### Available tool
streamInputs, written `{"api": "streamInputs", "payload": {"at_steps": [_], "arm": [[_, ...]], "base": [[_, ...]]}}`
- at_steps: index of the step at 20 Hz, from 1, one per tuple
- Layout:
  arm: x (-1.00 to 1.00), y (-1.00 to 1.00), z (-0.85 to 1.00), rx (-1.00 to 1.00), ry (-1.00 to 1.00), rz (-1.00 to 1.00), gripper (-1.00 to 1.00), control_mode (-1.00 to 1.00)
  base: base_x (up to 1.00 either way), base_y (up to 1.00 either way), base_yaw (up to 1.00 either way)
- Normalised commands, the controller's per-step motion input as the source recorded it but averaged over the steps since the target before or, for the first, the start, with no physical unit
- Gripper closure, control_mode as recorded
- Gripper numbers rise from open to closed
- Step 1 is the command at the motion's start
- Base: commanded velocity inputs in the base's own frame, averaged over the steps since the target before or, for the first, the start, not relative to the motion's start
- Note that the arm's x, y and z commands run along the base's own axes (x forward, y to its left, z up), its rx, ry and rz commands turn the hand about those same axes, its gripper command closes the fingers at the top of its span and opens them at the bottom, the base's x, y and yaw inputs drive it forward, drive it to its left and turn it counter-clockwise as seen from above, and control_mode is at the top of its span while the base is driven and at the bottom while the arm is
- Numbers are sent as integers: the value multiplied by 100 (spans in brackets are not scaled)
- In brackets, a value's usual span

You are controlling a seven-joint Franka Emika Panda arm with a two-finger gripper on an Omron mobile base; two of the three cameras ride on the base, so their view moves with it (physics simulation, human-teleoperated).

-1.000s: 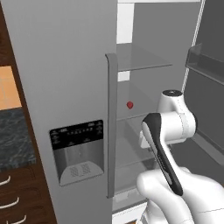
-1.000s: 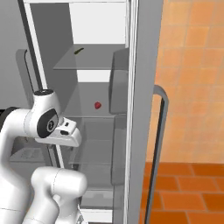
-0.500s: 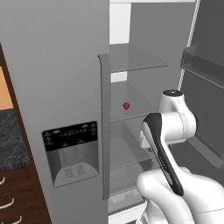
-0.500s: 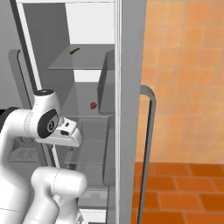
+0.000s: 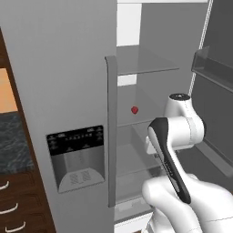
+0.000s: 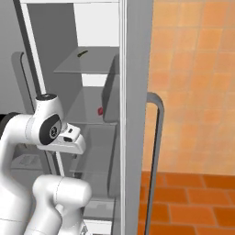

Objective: Take the strawberry from the fridge and place it on top of the pancake, located on the dining counter.

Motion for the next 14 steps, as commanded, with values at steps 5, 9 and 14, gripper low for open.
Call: {"api": "streamInputs", "payload": {"at_steps": [5,9,14], "arm": [[0,0,0,0,0,0,-100,100],[0,0,0,0,0,0,-100,100],[0,0,0,0,0,0,-100,100]], "base": [[40,-16,9],[34,-20,9],[21,-29,6]]}}
